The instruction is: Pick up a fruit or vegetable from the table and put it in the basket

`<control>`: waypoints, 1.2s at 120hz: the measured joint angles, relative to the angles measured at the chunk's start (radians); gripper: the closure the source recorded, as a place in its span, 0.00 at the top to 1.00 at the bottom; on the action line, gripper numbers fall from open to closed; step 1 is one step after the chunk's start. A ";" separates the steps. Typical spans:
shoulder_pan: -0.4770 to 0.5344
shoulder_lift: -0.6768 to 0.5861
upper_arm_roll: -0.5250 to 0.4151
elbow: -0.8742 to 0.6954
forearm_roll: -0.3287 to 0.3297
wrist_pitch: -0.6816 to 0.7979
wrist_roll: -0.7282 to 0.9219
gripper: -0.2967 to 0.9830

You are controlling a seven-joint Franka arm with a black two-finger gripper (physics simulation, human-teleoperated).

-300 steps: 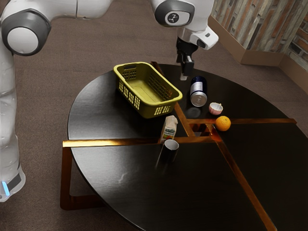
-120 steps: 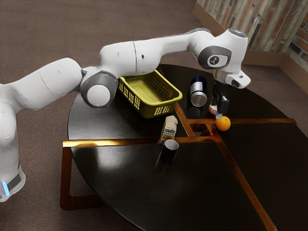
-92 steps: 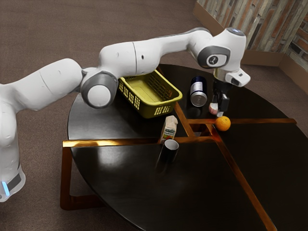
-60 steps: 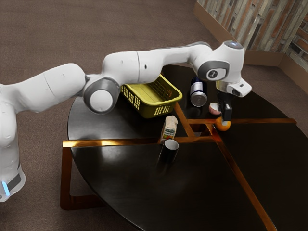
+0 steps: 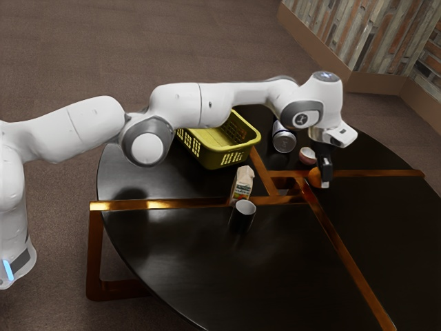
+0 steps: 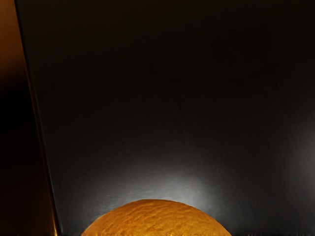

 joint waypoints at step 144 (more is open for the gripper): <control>0.012 -1.251 0.493 -1.369 -0.156 -0.163 -0.170 0.50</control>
